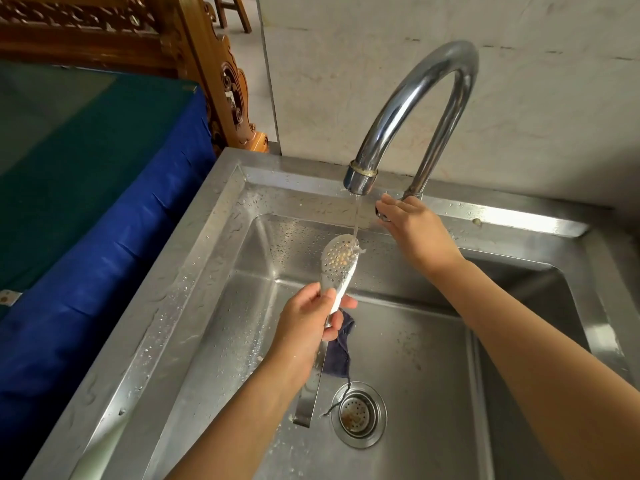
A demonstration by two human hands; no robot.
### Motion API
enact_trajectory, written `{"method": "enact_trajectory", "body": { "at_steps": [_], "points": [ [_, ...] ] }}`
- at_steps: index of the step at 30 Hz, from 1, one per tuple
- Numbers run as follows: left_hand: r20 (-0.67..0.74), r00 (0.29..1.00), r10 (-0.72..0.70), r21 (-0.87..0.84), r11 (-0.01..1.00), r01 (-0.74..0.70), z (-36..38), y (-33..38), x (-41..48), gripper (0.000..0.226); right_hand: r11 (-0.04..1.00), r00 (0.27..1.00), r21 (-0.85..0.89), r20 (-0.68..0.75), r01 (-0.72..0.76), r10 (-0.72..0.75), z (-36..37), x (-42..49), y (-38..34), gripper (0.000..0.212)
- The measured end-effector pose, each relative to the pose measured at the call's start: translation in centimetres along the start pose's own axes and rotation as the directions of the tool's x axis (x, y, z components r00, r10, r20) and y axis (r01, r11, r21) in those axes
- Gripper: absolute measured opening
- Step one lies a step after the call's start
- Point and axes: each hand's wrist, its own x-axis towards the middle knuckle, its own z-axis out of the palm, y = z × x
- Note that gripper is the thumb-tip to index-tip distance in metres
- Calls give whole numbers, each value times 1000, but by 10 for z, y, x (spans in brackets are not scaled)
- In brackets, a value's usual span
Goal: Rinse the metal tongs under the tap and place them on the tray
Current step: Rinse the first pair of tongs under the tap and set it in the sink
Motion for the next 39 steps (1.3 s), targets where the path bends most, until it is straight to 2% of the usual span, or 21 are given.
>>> {"method": "enact_trajectory", "body": {
  "at_steps": [11, 14, 18, 20, 23, 25, 27, 29, 31, 33, 36, 37, 39],
  "points": [
    [34, 999, -5, 23, 1000, 4, 3, -5, 1, 17, 1000, 1000, 28, -5, -10, 10, -7, -1, -4, 24],
    [32, 999, -3, 21, 1000, 2, 3, -3, 1, 17, 998, 999, 41, 30, -42, 41, -9, -2, -5, 25],
    [42, 999, 0, 4, 1000, -1, 5, 3, -1, 17, 989, 991, 112, 101, -94, 83, -14, -8, -8, 48],
    [44, 999, 6, -5, 1000, -6, 6, 10, -3, 17, 976, 992, 178, 54, -124, 116, -19, -20, -13, 53],
    [36, 999, -4, -39, 999, 5, 9, 20, -7, 17, 887, 946, 397, -112, -237, 303, -29, -44, -31, 42],
    [40, 999, -19, -57, 998, 21, 12, 26, -12, 17, 830, 911, 486, -148, -272, 385, -35, -54, -48, 38],
    [46, 999, -15, -58, 998, 18, 15, 32, -17, 17, 790, 925, 554, -91, -262, 370, -41, -57, -68, 47],
    [44, 999, -6, -40, 999, 7, 17, 36, -22, 19, 765, 958, 601, 4, -230, 286, -43, -55, -86, 59],
    [32, 999, -4, -7, 1000, 4, 18, 40, -26, 23, 732, 963, 634, 81, -248, 255, -41, -48, -95, 61],
    [16, 1000, -6, 36, 999, 5, 16, 41, -30, 23, 619, 941, 722, 140, -310, 308, -43, -41, -97, 48],
    [17, 1000, 9, 65, 998, -10, 14, 43, -35, 23, 450, 899, 824, 154, -346, 409, -45, -29, -96, 12],
    [23, 1000, 15, 83, 996, -17, 13, 44, -35, 23, 440, 886, 831, 125, -340, 447, -45, -27, -97, 14],
    [32, 999, 24, 132, 991, -28, 11, 46, -36, 23, 483, 868, 809, 64, -334, 492, -45, -27, -99, 22]
  ]
}}
